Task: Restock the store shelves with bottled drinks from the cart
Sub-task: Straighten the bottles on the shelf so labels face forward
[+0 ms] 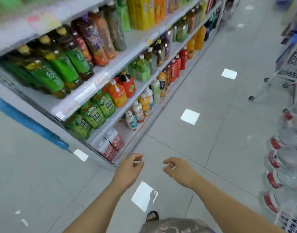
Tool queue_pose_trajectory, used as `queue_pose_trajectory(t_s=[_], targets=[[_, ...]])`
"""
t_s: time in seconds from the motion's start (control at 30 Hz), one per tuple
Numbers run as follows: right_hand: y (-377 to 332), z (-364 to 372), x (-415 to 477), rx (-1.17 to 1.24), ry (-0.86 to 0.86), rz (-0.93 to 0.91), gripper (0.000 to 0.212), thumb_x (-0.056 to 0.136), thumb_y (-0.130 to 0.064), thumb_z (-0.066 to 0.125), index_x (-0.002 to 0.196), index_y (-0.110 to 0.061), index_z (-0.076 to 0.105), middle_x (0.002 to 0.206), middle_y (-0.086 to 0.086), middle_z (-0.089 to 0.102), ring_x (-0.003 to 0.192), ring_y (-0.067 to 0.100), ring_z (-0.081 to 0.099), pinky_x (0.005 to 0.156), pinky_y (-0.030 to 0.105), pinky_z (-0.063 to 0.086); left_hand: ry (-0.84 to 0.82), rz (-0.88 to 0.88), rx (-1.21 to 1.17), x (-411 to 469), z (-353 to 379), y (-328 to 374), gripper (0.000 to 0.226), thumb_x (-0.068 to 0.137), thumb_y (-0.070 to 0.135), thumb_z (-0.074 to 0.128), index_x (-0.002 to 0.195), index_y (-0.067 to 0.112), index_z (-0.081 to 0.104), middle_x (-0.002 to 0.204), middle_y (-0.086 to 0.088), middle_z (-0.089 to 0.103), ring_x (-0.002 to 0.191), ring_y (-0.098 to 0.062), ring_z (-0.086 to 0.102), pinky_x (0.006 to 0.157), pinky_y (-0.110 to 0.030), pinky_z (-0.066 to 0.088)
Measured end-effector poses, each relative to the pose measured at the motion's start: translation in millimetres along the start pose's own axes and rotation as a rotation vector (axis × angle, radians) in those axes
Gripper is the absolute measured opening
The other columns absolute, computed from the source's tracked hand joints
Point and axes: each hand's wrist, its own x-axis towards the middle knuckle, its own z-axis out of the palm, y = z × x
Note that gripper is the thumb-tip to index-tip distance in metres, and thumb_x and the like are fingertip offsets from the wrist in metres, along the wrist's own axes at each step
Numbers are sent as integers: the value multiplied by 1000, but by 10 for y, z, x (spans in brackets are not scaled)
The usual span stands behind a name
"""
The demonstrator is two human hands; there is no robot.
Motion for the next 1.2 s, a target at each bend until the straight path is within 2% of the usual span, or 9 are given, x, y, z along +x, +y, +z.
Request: queue_pose_trajectory(t_s=[0.2,0.4,0.57,0.67,0.8,0.9,0.97,1.1,1.2], targets=[[-416,-432,785,-10,-77,-77,27,90,-25,58,115,-17,60,87,-5,57,82,17,63,64,15,43,180,-78,-120,503,-295,77,24,92,23,56,116,20,60,111,8,61,85,0,55,73,-18,40],[-758,-1105,1682,-161,-206,-133,29,91,-27,55,118,-17,57,99,0,60,87,16,64,63,11,41,314,-122,-194,1266,-276,750,27,94,27,52,119,25,57,111,15,58,90,0,52,62,-7,35],[-1423,-1492,2288,-289,-278,-258,29,92,-24,54,119,-14,57,105,4,61,88,19,64,60,13,40,486,-112,-325,1605,-587,1139,27,93,23,54,120,22,59,115,8,61,99,-5,56,83,-22,45],[-1914,-1432,2508,-361,-325,-403,24,92,-20,53,111,-7,61,99,9,64,88,24,63,58,19,40,638,-135,-328,1603,-913,1147,27,93,21,55,119,20,59,113,8,60,100,-6,56,86,-21,44],[-2517,-1114,2630,-360,-399,-578,24,91,-22,56,114,-17,60,88,-4,59,84,16,57,57,8,38,818,-186,-355,1521,-1368,983,27,93,18,54,120,19,59,110,10,59,97,-5,54,73,-4,40],[-2924,-844,2673,-310,-449,-647,26,90,-17,57,116,-11,61,90,11,63,79,19,57,54,5,37,947,-227,-365,1487,-1712,820,28,93,21,54,121,19,58,115,6,61,102,-9,56,84,-20,45],[-3162,-692,2684,-292,-464,-687,29,91,-18,56,119,-11,60,89,4,60,79,15,55,56,7,40,1007,-248,-360,1499,-1941,726,29,94,21,53,123,20,57,117,7,59,103,-7,53,86,-23,40],[-3541,-423,2719,-231,-436,-741,30,91,-20,56,121,-16,58,104,-1,60,91,13,56,66,12,43,1105,-245,-354,1568,-2337,560,34,93,20,53,128,21,52,125,6,55,107,-7,50,92,-28,41],[-3735,-234,2716,-182,-428,-728,48,91,-21,57,136,-16,43,127,3,54,98,13,56,72,20,44,1149,-238,-329,1666,-2525,427,46,91,19,56,135,20,42,131,0,49,111,-8,46,96,-28,38]])
